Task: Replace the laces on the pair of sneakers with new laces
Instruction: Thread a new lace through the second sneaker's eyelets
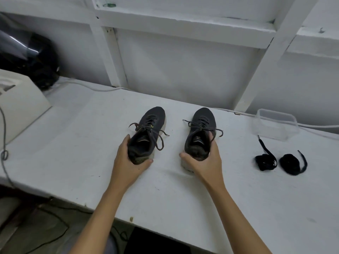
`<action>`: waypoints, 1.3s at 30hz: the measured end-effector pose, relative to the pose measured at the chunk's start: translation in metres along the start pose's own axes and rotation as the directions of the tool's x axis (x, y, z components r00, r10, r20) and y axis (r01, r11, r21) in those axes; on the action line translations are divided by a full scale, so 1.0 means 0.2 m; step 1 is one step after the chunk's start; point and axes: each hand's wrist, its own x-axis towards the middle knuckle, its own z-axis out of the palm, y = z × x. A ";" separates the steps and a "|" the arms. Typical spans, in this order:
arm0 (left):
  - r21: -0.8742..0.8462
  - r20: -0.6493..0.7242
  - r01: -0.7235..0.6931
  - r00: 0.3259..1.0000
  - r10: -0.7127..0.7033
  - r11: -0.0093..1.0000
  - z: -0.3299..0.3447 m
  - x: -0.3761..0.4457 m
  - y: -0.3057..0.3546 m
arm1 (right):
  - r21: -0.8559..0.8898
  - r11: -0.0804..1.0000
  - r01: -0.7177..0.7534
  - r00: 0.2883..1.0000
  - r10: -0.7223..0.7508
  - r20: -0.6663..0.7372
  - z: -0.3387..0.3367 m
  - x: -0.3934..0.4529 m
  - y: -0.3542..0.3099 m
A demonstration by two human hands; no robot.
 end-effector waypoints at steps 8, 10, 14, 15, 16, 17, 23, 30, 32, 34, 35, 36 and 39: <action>-0.088 0.010 -0.018 1.000 0.019 0.996 0.05 0.00 0.06 | -0.057 0.998 -0.010 0.998 0.006 -0.066 0.02 -0.01 0.04; -0.107 0.013 -0.049 0.999 0.051 0.993 0.11 0.00 0.09 | -0.046 0.999 -0.017 0.997 0.013 -0.077 0.01 -0.03 0.04; -0.109 0.049 -0.107 0.992 0.113 0.988 0.28 0.01 0.14 | -0.045 0.998 -0.041 0.993 0.036 -0.109 -0.04 -0.07 0.08; -0.106 0.059 -0.124 0.990 0.131 0.987 0.32 0.01 0.15 | -0.045 0.998 -0.046 0.992 0.040 -0.122 -0.06 -0.08 0.09; -0.100 0.072 -0.143 0.986 0.150 0.985 0.36 0.01 0.16 | -0.048 0.998 -0.047 0.990 0.040 -0.139 -0.07 -0.09 0.10; -0.091 0.087 -0.162 0.982 0.170 0.983 0.39 0.02 0.16 | -0.047 0.998 -0.047 0.987 0.039 -0.157 -0.09 -0.10 0.10; -0.118 0.221 -0.234 0.941 0.255 0.965 0.56 0.06 0.21 | -0.027 0.999 -0.031 0.977 0.025 -0.214 -0.21 -0.08 0.11; -0.158 0.323 -0.238 0.905 0.278 0.958 0.72 0.17 0.28 | -0.068 0.997 -0.030 0.978 0.016 -0.207 -0.27 0.05 0.13; -0.142 0.347 -0.241 0.896 0.276 0.960 0.75 0.21 0.29 | -0.084 0.996 -0.037 0.979 0.019 -0.204 -0.29 0.09 0.13; -0.134 0.369 -0.240 0.888 0.274 0.961 0.77 0.24 0.31 | -0.107 0.993 -0.046 0.980 0.024 -0.200 -0.31 0.13 0.13; -0.133 0.376 -0.241 0.885 0.274 0.961 0.78 0.26 0.31 | -0.119 0.992 -0.052 0.980 0.027 -0.198 -0.32 0.15 0.13; -0.126 0.386 -0.239 0.882 0.269 0.963 0.79 0.26 0.32 | -0.128 0.990 -0.055 0.980 0.029 -0.197 -0.32 0.17 0.14; -0.117 0.420 -0.243 0.867 0.270 0.963 0.79 0.26 0.34 | -0.145 0.988 -0.060 0.979 0.030 -0.203 -0.34 0.21 0.13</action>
